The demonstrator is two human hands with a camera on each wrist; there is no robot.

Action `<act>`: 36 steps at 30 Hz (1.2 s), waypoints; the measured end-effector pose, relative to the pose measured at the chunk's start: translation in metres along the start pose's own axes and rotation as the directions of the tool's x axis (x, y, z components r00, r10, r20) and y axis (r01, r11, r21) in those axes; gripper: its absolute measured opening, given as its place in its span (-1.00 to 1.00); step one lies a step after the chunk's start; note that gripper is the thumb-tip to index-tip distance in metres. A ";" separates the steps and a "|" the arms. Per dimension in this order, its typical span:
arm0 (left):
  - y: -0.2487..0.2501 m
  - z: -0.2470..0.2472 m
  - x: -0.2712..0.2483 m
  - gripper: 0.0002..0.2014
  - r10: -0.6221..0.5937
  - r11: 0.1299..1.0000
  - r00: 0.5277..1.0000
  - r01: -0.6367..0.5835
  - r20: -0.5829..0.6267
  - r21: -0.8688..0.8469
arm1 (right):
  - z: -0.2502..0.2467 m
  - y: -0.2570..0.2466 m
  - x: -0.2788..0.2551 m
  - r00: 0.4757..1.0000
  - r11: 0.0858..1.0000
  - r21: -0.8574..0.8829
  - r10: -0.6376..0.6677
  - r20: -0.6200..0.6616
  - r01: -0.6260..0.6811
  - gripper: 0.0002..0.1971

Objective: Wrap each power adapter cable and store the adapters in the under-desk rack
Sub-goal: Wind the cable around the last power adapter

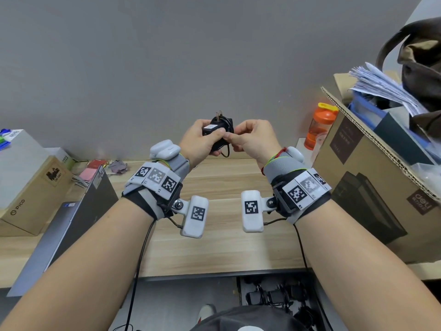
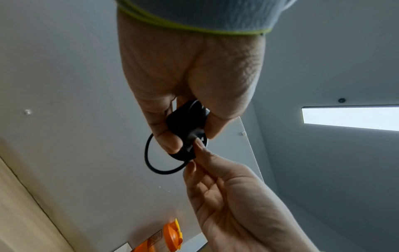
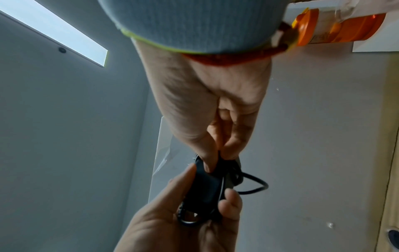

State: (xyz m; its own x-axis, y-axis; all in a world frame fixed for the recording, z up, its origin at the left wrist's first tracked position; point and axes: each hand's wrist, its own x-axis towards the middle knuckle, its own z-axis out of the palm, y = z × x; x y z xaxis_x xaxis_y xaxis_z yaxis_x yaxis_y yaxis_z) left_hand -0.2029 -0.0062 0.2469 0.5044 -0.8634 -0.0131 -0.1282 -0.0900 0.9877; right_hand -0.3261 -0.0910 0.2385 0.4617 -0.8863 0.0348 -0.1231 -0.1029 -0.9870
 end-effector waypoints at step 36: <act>-0.018 -0.027 0.004 -0.66 -0.058 0.996 0.997 0.054 0.054 0.068 | 0.005 0.018 0.006 0.985 0.974 0.152 -0.165 -0.041 0.169 -0.87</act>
State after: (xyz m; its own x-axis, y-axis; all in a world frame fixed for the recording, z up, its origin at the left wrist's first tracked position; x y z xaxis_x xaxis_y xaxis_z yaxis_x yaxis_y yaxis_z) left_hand -0.1753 0.0060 0.2329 0.4640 -0.8823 -0.0787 -0.1590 -0.1703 0.9725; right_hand -0.3211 -0.0965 0.2202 0.4395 -0.8749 0.2036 0.0922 -0.1815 -0.9791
